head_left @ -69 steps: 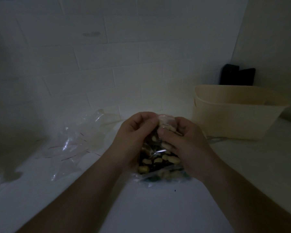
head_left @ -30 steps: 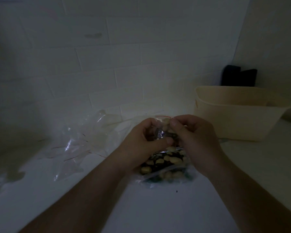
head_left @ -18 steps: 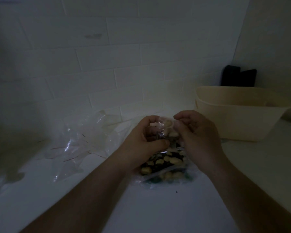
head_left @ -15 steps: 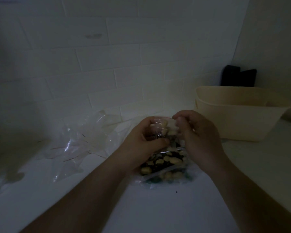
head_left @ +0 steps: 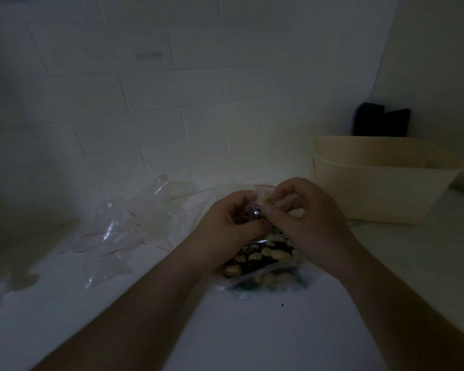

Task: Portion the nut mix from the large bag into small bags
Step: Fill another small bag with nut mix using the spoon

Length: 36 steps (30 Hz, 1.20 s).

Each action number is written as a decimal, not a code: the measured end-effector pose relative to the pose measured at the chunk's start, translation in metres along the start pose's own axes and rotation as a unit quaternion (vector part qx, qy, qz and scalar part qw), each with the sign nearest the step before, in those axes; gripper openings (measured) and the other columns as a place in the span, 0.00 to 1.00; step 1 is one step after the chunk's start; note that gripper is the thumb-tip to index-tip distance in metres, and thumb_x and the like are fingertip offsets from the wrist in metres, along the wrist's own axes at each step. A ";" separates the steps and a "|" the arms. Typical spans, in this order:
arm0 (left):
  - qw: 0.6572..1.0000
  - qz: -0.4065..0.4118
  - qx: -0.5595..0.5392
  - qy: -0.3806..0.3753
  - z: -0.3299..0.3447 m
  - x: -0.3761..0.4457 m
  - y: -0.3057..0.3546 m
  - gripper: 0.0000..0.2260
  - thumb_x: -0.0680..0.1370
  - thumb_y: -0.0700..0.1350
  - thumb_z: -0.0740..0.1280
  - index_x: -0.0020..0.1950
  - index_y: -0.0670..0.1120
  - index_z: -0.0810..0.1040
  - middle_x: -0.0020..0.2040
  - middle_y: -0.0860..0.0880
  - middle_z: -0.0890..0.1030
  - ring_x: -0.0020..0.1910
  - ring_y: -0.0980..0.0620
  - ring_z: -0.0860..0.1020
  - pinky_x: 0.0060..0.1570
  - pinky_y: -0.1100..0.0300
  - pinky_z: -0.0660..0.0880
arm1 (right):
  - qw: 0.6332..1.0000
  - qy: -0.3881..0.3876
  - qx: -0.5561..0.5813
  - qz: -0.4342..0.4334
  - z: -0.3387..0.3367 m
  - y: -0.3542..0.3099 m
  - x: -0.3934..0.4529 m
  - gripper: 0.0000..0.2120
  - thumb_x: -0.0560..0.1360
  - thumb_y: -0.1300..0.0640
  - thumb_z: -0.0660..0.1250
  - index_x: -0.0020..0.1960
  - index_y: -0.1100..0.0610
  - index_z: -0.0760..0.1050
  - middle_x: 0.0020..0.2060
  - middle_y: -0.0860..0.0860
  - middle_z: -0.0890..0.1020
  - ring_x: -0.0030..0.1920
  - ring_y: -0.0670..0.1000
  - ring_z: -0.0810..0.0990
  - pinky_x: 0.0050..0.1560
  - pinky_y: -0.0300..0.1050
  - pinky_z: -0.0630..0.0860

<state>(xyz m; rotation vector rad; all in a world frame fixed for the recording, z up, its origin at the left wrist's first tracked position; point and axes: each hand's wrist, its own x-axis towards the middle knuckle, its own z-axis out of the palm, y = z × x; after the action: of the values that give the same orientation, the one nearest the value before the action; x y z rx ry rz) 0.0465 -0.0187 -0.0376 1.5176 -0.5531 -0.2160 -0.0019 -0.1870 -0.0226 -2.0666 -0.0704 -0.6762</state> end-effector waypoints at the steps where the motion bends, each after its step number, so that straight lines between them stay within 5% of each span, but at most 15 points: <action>1: 1.000 0.001 -0.006 -0.003 0.000 0.000 0.000 0.14 0.78 0.31 0.71 0.64 0.37 0.80 0.59 0.38 0.85 0.61 0.38 0.83 0.65 0.44 0.79 | 1.000 -0.005 -0.001 0.002 0.000 0.000 0.000 0.07 0.74 0.49 0.76 0.45 0.43 0.77 0.46 0.44 0.82 0.45 0.41 0.81 0.38 0.33 0.73; 7: 1.000 0.025 -0.016 -0.002 0.003 -0.001 0.005 0.12 0.81 0.35 0.69 0.65 0.39 0.79 0.58 0.38 0.85 0.60 0.38 0.83 0.62 0.50 0.81 | 1.000 -0.021 -0.007 0.000 -0.001 -0.004 -0.001 0.03 0.75 0.46 0.71 0.43 0.41 0.77 0.46 0.42 0.81 0.46 0.40 0.80 0.39 0.31 0.71; 12: 1.000 0.006 -0.023 0.015 0.003 -0.001 0.006 0.08 0.82 0.41 0.70 0.60 0.42 0.81 0.54 0.37 0.86 0.56 0.35 0.84 0.57 0.42 0.82 | 0.998 0.018 0.037 0.041 -0.001 -0.004 0.000 0.07 0.75 0.50 0.75 0.41 0.44 0.79 0.41 0.44 0.84 0.41 0.42 0.83 0.36 0.30 0.72; 17: 0.998 0.003 -0.020 0.055 0.006 0.000 0.005 0.11 0.78 0.50 0.72 0.54 0.44 0.85 0.51 0.36 0.86 0.55 0.30 0.83 0.59 0.36 0.80 | 0.991 0.046 0.099 0.083 0.001 -0.002 0.000 0.07 0.73 0.53 0.77 0.40 0.47 0.80 0.37 0.46 0.86 0.40 0.47 0.85 0.41 0.44 0.80; 20: 0.996 0.005 -0.032 0.087 0.004 0.002 0.004 0.06 0.82 0.44 0.70 0.51 0.43 0.86 0.47 0.37 0.86 0.43 0.37 0.84 0.46 0.45 0.83 | 0.986 0.042 0.134 0.094 0.001 -0.003 0.000 0.06 0.73 0.57 0.78 0.41 0.51 0.81 0.37 0.47 0.86 0.41 0.47 0.86 0.40 0.39 0.78; 25: 0.988 -0.013 -0.096 0.119 0.006 0.003 0.006 0.07 0.80 0.36 0.69 0.46 0.42 0.85 0.46 0.32 0.84 0.45 0.39 0.82 0.54 0.41 0.78 | 0.980 0.008 0.165 0.107 0.002 -0.002 -0.001 0.05 0.73 0.57 0.79 0.42 0.51 0.84 0.39 0.49 0.87 0.42 0.49 0.87 0.42 0.43 0.81; 33: 0.985 -0.008 -0.112 0.130 0.006 0.002 0.007 0.06 0.81 0.40 0.71 0.50 0.37 0.83 0.44 0.35 0.85 0.42 0.42 0.82 0.48 0.49 0.80 | 0.968 0.050 0.222 0.107 0.000 0.002 0.002 0.08 0.74 0.63 0.76 0.46 0.51 0.84 0.38 0.49 0.87 0.38 0.45 0.86 0.37 0.36 0.78; 36: 0.983 -0.004 -0.122 0.138 0.005 0.003 0.007 0.04 0.80 0.40 0.71 0.50 0.39 0.84 0.44 0.38 0.85 0.42 0.42 0.83 0.46 0.50 0.81 | 0.959 0.041 0.241 0.142 0.002 0.006 0.004 0.06 0.76 0.60 0.76 0.51 0.53 0.84 0.42 0.50 0.88 0.43 0.48 0.88 0.43 0.43 0.82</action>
<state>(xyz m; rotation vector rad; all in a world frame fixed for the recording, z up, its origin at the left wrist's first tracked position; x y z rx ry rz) 0.0448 -0.0243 -0.0306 1.2834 -0.2872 -0.0723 0.0038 -0.1898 -0.0264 -1.5400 0.1002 -0.5045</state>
